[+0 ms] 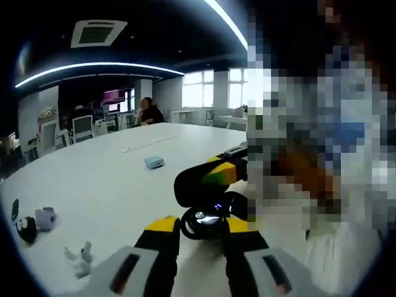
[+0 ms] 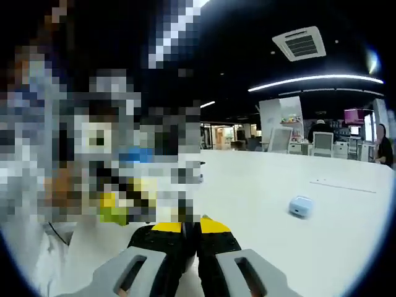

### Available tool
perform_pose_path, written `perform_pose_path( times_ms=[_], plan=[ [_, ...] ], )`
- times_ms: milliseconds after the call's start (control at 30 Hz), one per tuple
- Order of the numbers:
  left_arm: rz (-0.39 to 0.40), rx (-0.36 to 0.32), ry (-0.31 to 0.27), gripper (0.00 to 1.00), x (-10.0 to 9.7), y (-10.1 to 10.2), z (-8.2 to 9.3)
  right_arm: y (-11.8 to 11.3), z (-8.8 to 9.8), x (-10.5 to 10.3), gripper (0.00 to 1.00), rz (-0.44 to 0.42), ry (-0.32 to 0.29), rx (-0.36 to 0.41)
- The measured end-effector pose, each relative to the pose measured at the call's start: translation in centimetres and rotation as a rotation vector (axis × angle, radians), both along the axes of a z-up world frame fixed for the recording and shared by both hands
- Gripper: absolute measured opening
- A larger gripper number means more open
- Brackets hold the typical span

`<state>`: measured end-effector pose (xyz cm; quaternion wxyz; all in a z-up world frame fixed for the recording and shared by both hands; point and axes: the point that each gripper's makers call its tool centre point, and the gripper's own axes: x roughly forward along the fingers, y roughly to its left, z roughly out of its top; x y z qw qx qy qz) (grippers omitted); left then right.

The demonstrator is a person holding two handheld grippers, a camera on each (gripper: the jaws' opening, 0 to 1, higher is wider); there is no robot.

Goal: Pick up the earbuds from the table and place the earbuds into the earbud case

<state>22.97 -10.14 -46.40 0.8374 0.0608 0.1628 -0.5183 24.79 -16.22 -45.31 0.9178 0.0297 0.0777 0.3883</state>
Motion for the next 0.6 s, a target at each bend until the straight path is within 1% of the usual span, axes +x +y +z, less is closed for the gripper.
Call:
perform_pose_path(
  times_ms=[100,167,333,400,600],
  plan=[
    [0.03,-0.011,0.012,0.29,0.5,-0.4,-0.2,0.1,0.2,0.0,0.06,-0.019,-0.011,-0.007],
    [0.019,-0.005,0.007,0.3,0.3,-0.9,-0.4,0.0,0.3,0.1,0.06,-0.041,-0.027,-0.026],
    [0.037,0.005,-0.007,0.3,0.5,-1.4,-0.4,-0.2,0.8,0.2,0.06,-0.052,-0.035,-0.009],
    [0.04,0.006,-0.002,0.3,0.5,-1.4,-0.5,-0.2,0.7,0.2,0.06,-0.057,-0.041,-0.023],
    [0.053,0.01,0.004,0.3,0.5,-1.6,-0.7,0.0,0.7,0.1,0.06,-0.054,-0.043,-0.03]
  ],
)
